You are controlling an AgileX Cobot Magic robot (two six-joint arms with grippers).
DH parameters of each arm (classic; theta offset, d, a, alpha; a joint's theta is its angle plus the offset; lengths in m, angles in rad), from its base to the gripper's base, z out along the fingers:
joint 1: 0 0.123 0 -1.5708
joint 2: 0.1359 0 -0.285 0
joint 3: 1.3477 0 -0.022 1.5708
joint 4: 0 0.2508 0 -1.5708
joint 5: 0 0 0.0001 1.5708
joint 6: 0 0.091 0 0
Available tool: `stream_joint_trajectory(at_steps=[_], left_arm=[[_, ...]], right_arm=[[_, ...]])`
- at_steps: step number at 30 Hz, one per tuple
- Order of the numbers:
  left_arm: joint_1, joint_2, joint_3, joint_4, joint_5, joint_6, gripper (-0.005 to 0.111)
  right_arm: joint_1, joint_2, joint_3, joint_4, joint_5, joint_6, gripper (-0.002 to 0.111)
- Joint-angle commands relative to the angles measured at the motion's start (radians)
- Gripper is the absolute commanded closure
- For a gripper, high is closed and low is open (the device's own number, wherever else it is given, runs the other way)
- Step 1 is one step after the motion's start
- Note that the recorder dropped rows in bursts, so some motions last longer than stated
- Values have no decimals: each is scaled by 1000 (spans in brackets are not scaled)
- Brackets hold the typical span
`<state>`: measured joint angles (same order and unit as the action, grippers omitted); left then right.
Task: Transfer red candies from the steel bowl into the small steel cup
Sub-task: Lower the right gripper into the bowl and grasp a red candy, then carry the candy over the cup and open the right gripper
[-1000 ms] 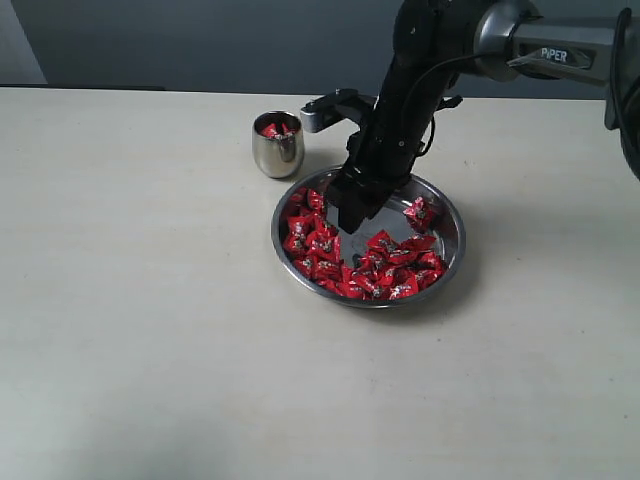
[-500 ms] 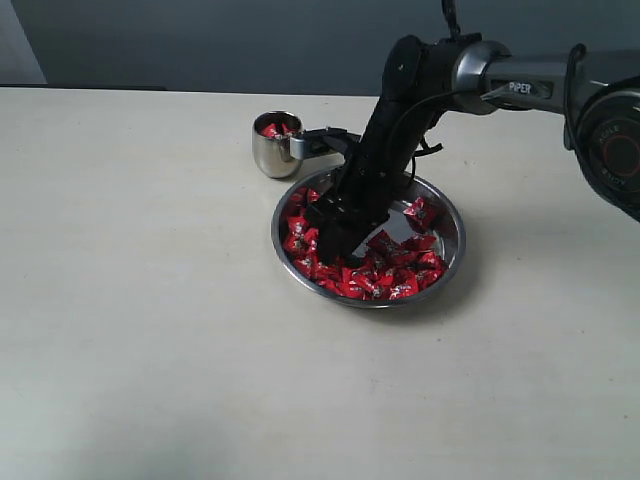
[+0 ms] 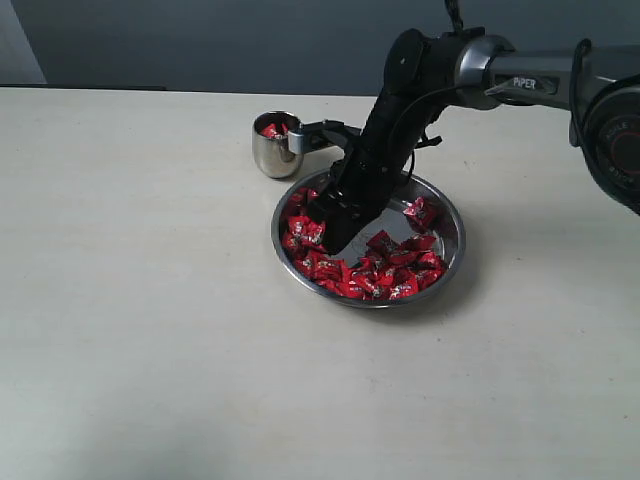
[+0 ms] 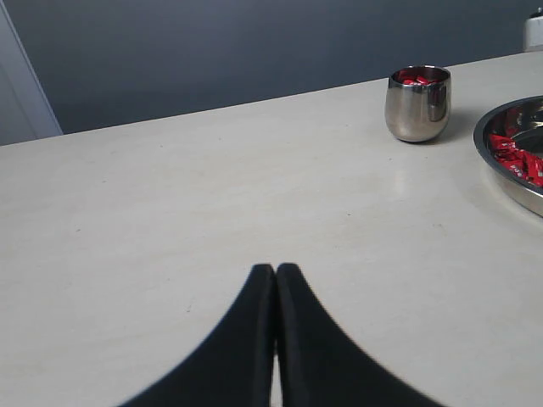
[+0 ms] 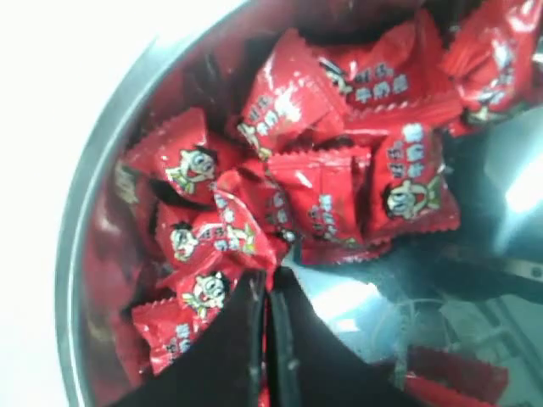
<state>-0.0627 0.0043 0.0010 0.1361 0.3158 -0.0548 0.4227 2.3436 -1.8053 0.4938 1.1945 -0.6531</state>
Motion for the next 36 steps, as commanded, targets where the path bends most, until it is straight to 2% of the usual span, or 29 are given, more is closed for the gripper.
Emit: stream_joint_trajectory(at_steps=[1, 6, 23, 28, 36], left_arm=[[-10, -4, -1, 0, -7, -6, 106], [-10, -4, -1, 0, -7, -6, 106], [-10, -4, -1, 0, -7, -6, 106], [-10, -4, -1, 0, -7, -6, 106], [-10, -4, -1, 0, -7, -6, 106]], right_arm=[[-3, -60, -5, 3, -28, -26, 108], [-3, -96, -5, -1, -94, -27, 108], [-3, -98, -5, 58, -686, -38, 108], [-3, -76, -5, 79, -745, -89, 108], [-3, -66, -5, 246, -769, -296, 108]])
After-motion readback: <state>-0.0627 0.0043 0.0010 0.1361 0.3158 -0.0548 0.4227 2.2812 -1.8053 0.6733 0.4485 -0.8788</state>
